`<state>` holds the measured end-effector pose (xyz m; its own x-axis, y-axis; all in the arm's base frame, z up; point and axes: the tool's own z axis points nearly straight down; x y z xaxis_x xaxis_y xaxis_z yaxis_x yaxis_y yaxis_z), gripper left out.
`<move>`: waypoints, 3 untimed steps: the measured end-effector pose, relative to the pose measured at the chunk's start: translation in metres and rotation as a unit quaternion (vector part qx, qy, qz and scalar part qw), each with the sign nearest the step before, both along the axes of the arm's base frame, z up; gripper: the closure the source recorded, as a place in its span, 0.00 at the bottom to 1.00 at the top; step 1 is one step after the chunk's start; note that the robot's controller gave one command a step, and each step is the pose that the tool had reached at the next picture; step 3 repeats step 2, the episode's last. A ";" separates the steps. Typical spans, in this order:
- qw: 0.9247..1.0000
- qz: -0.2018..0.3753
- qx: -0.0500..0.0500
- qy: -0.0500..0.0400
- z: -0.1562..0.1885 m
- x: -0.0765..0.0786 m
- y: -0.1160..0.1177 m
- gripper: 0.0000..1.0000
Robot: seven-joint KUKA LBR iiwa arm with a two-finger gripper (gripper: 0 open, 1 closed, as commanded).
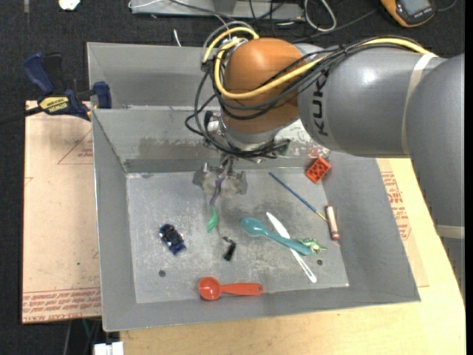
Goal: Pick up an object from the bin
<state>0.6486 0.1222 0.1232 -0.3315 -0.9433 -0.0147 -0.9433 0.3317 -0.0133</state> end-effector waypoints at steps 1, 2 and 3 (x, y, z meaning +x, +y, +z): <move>1.000 -0.001 0.001 -0.001 0.024 0.001 0.000 1.00; 1.000 -0.002 0.001 0.002 0.061 -0.001 0.001 1.00; 1.000 -0.002 0.001 0.002 0.061 -0.001 0.001 1.00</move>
Offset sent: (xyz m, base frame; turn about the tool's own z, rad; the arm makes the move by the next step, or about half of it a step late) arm 0.0010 0.0004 0.1149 0.0014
